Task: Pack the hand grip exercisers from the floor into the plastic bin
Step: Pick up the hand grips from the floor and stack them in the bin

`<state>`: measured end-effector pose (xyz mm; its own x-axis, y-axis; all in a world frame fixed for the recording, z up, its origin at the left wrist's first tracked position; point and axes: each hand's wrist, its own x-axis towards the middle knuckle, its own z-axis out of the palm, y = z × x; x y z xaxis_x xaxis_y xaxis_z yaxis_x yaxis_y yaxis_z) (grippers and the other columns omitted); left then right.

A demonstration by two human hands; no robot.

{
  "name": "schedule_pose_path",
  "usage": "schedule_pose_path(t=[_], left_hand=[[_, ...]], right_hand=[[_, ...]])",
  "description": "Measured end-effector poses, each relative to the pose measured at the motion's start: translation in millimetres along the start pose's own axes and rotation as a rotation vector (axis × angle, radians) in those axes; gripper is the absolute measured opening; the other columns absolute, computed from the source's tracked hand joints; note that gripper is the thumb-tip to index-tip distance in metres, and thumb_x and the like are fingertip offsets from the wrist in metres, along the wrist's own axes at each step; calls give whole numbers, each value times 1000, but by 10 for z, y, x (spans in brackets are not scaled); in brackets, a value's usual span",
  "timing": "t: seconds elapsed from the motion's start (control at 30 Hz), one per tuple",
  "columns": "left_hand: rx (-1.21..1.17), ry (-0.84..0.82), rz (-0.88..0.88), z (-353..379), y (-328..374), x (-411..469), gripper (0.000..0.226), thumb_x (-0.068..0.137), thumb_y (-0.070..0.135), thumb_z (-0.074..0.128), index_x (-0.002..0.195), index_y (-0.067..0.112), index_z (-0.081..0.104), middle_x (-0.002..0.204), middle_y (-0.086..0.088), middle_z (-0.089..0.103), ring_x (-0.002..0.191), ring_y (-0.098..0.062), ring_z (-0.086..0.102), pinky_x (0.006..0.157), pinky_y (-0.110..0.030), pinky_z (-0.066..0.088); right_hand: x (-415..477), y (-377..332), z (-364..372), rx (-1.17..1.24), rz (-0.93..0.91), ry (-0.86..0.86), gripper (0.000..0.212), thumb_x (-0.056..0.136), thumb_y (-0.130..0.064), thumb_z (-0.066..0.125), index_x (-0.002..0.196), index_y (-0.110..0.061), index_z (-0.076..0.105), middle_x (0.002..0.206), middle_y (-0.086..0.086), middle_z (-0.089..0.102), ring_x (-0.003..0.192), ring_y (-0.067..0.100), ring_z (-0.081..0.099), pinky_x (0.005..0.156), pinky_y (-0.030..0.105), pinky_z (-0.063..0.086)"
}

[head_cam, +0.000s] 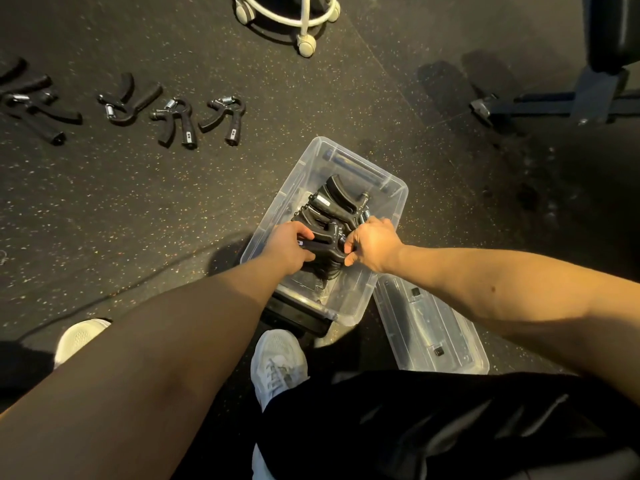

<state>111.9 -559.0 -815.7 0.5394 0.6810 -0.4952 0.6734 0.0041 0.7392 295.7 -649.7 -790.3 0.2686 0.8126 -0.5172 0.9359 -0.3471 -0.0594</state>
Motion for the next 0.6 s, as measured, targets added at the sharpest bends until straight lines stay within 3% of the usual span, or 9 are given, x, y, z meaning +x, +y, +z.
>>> schedule_pose_path(t=[0.13, 0.43, 0.6], left_hand=[[-28, 24, -27, 10, -29, 64, 34, 79, 4, 80, 102, 22, 65, 113, -3, 61, 103, -22, 61, 84, -31, 53], [114, 49, 17, 72, -88, 149, 35, 81, 8, 79, 111, 21, 65, 119, -3, 58, 109, -23, 59, 86, -28, 44], [185, 70, 28, 93, -109, 167, 40, 81, 13, 79, 115, 23, 61, 127, -1, 53, 114, -23, 56, 98, -36, 46]], right_hand=[[58, -46, 41, -70, 40, -3, 9, 82, -29, 79, 83, -35, 72, 70, -21, 57, 99, 13, 41, 87, 34, 30], [91, -141, 42, -184, 141, 9, 14, 84, -48, 71, 94, -38, 70, 88, -11, 63, 112, 17, 50, 101, 39, 30], [70, -150, 37, -203, 141, 4, 18, 85, -52, 69, 98, -39, 69, 93, -11, 67, 111, 17, 52, 99, 39, 30]])
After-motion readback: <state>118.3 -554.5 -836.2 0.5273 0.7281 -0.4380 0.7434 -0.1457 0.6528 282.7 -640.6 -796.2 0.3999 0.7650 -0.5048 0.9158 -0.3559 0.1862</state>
